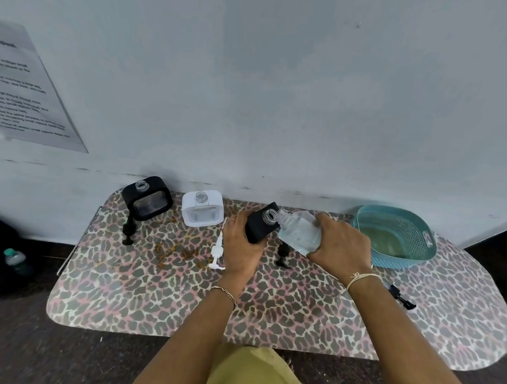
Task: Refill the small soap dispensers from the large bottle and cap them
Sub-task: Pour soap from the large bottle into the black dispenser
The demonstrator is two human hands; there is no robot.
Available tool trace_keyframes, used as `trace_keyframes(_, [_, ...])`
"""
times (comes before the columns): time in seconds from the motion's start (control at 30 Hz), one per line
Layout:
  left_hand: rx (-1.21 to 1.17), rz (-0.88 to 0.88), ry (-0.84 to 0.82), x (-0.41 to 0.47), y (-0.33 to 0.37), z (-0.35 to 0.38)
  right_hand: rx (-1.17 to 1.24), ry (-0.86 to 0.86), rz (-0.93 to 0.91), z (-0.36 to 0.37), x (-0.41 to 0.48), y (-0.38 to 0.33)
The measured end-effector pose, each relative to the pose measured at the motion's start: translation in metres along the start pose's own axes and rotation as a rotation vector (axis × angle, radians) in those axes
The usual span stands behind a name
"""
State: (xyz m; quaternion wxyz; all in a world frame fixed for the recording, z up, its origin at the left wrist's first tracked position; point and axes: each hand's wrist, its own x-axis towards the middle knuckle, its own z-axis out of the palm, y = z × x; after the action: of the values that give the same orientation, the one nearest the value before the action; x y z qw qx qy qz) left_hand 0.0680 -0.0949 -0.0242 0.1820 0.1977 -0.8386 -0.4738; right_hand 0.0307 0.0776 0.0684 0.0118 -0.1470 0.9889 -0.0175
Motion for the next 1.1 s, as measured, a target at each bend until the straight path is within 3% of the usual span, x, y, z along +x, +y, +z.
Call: trace_keyframes(1.1, [0.071, 0.026, -0.033, 0.005, -0.008, 0.000, -0.149, -0.068, -0.021, -0.007, 0.014, -0.007])
